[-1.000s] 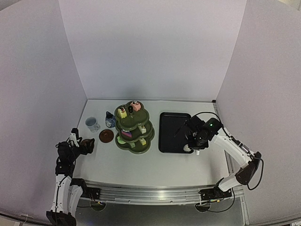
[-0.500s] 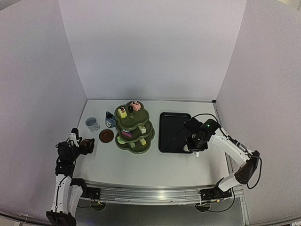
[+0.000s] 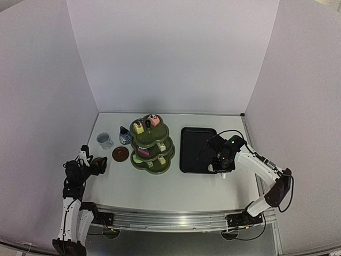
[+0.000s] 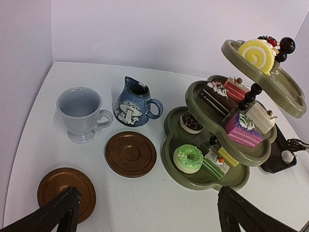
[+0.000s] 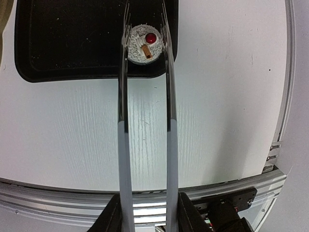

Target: Serve the afternoon tea

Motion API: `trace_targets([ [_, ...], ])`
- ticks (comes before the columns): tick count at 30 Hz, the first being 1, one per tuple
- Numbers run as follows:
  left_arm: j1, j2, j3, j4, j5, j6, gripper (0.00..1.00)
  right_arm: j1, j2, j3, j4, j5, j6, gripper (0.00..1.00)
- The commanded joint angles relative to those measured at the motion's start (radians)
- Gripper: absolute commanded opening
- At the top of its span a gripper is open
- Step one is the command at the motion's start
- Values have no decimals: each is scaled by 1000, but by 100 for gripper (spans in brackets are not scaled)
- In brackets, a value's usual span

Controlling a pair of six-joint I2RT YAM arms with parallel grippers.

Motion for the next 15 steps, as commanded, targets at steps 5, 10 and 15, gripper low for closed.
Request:
trace_targets([
  [5,2,3,17,7,10,-5,99,-10,-7,-1,-220,14,-7,35],
  [10,2,5,15,11,13,-8,99,-10,-9,-6,-225,-16,-14,35],
  [15,1,3,14,10,13,-7,100,-13,-18,-3,-225,-52,-18,35],
])
